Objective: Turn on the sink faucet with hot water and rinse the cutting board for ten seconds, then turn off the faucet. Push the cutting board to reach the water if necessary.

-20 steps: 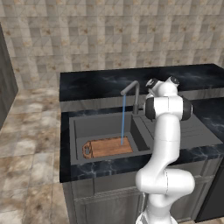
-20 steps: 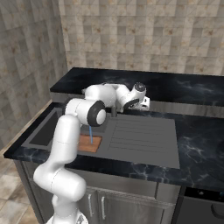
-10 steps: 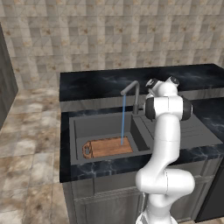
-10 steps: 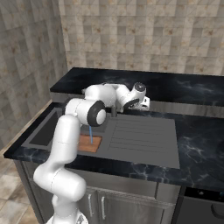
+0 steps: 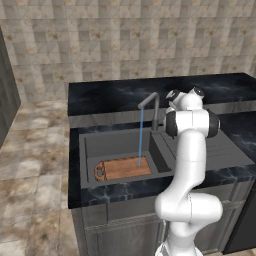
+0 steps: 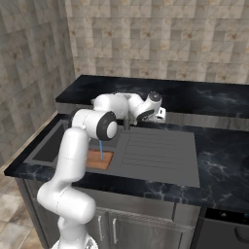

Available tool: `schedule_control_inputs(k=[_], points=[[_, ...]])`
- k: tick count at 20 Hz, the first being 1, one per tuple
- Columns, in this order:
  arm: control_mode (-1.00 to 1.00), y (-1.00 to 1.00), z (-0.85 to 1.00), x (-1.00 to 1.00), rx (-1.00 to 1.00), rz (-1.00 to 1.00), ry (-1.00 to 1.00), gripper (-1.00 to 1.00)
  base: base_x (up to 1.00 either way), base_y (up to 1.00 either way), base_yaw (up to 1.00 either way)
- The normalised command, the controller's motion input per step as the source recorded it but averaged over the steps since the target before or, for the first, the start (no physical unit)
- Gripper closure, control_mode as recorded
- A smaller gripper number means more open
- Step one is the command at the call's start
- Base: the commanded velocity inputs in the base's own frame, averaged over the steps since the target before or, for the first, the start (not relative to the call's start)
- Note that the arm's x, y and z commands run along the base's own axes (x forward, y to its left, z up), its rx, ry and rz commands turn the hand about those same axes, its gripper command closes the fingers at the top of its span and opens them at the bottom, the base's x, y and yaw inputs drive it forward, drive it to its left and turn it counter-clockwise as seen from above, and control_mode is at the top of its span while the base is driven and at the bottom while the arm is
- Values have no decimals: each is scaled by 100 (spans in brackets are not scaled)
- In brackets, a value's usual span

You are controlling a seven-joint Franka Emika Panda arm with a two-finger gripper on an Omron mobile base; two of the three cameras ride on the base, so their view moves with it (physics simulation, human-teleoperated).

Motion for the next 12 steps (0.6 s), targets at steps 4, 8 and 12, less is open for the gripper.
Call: schedule_control_inputs(k=[4,8,12], points=[[-100,18,0,0,0,0,0,-100,0,0,0],[-100,18,0,0,0,0,0,-100,0,0,0],[-100,18,0,0,0,0,0,-100,0,0,0]])
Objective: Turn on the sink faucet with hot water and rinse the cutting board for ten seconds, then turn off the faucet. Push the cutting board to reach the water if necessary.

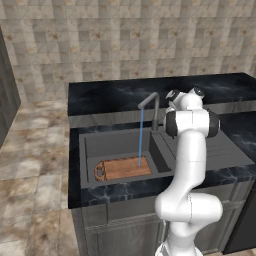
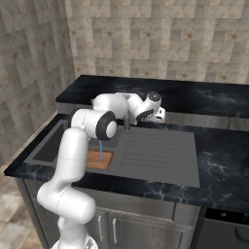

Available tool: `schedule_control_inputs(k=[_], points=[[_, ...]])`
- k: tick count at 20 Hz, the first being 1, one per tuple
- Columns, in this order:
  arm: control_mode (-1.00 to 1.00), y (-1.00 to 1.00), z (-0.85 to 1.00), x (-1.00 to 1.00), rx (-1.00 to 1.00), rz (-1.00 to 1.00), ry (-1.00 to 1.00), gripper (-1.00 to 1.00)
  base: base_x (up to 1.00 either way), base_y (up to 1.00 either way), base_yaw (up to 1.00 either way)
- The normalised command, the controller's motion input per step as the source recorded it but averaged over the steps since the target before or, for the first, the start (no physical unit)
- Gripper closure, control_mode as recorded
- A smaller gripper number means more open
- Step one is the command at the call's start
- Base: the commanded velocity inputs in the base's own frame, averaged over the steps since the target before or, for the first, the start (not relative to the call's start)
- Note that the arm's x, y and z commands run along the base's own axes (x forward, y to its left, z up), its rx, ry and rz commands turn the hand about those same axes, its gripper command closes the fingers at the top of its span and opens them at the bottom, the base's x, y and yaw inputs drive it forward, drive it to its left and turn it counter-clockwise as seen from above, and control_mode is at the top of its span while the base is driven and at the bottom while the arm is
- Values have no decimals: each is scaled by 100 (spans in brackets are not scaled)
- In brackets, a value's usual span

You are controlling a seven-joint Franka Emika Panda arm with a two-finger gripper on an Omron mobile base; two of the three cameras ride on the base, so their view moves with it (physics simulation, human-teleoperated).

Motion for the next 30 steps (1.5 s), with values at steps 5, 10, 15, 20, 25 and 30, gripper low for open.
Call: schedule_control_inputs(k=[5,10,15,20,25,30], points=[[-100,6,0,0,0,0,0,-100,0,0,0],[-100,-3,0,0,0,0,0,-100,0,0,0],[-100,-11,0,2,0,0,0,-100,0,0,0],[-100,0,0,7,0,0,0,-100,0,0,0],[-100,0,0,5,0,1,0,-100,0,0,0],[-100,0,0,0,0,1,0,-100,0,0,0]])
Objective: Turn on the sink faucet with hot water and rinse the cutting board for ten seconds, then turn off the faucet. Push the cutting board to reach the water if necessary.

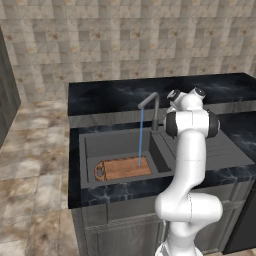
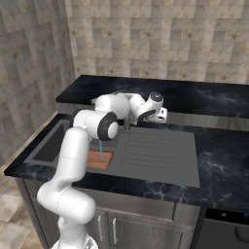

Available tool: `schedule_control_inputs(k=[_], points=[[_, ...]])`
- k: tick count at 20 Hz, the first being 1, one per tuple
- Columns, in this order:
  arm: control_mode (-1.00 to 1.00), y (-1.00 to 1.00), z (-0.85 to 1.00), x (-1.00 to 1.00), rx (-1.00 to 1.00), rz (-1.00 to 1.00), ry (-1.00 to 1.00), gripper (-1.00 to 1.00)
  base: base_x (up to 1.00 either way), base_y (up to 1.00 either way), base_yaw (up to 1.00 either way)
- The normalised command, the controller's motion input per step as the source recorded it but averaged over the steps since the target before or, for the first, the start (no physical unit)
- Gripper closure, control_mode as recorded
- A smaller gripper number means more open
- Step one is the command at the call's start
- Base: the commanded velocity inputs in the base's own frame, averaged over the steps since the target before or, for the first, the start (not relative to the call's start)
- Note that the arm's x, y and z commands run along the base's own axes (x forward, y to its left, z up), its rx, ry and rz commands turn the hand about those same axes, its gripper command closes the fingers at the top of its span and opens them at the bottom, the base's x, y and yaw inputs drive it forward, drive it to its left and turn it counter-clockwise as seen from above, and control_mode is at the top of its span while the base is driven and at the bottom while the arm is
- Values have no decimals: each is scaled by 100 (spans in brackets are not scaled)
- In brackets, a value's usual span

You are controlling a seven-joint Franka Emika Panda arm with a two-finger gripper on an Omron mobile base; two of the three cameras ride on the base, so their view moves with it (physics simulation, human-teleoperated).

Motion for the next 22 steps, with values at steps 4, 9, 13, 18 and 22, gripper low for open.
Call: schedule_control_inputs(k=[4,9,13,18,22], points=[[-100,12,0,0,0,0,0,-100,0,0,0],[-100,21,0,0,0,0,0,-100,0,0,0],[-100,19,2,0,0,0,0,-100,0,0,0],[-100,17,5,0,0,0,0,-100,0,0,0],[-100,14,13,0,0,0,0,-100,0,0,0]])
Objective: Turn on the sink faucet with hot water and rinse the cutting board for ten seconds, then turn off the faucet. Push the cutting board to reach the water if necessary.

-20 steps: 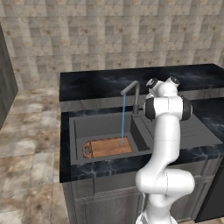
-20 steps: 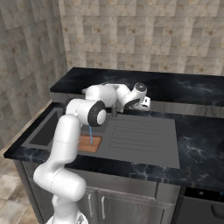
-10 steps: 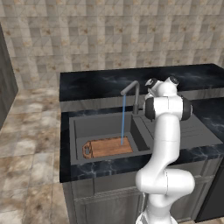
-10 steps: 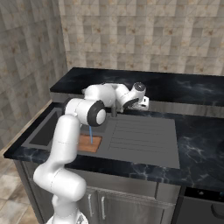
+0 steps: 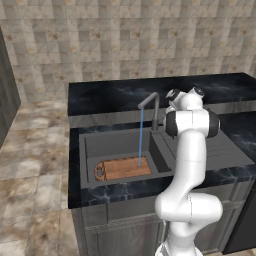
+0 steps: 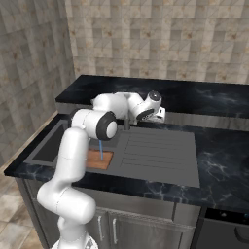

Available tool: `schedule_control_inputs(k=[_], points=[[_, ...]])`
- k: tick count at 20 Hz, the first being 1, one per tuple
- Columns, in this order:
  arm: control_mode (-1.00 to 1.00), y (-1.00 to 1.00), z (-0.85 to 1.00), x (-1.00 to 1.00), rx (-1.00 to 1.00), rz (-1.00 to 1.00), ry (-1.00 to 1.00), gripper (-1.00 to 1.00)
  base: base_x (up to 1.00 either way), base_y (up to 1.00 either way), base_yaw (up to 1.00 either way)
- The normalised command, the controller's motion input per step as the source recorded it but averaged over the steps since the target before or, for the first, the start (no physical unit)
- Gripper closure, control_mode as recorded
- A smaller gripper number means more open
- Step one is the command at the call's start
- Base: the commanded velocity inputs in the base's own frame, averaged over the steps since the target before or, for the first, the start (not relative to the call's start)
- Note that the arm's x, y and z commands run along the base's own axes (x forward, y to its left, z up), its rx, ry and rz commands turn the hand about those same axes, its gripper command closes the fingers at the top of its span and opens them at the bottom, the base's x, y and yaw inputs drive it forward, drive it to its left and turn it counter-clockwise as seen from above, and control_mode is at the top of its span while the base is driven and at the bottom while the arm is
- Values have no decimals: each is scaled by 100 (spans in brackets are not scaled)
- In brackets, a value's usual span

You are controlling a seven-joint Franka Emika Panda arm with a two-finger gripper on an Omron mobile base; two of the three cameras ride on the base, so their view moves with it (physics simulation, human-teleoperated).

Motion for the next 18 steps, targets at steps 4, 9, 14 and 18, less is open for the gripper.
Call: schedule_control_inputs(k=[4,9,14,18], points=[[-100,15,15,0,0,0,0,-100,0,0,0],[-100,6,23,9,0,0,0,-100,0,0,0],[-100,0,16,17,0,0,0,-100,0,0,0],[-100,4,6,12,0,0,0,-100,0,0,0]])
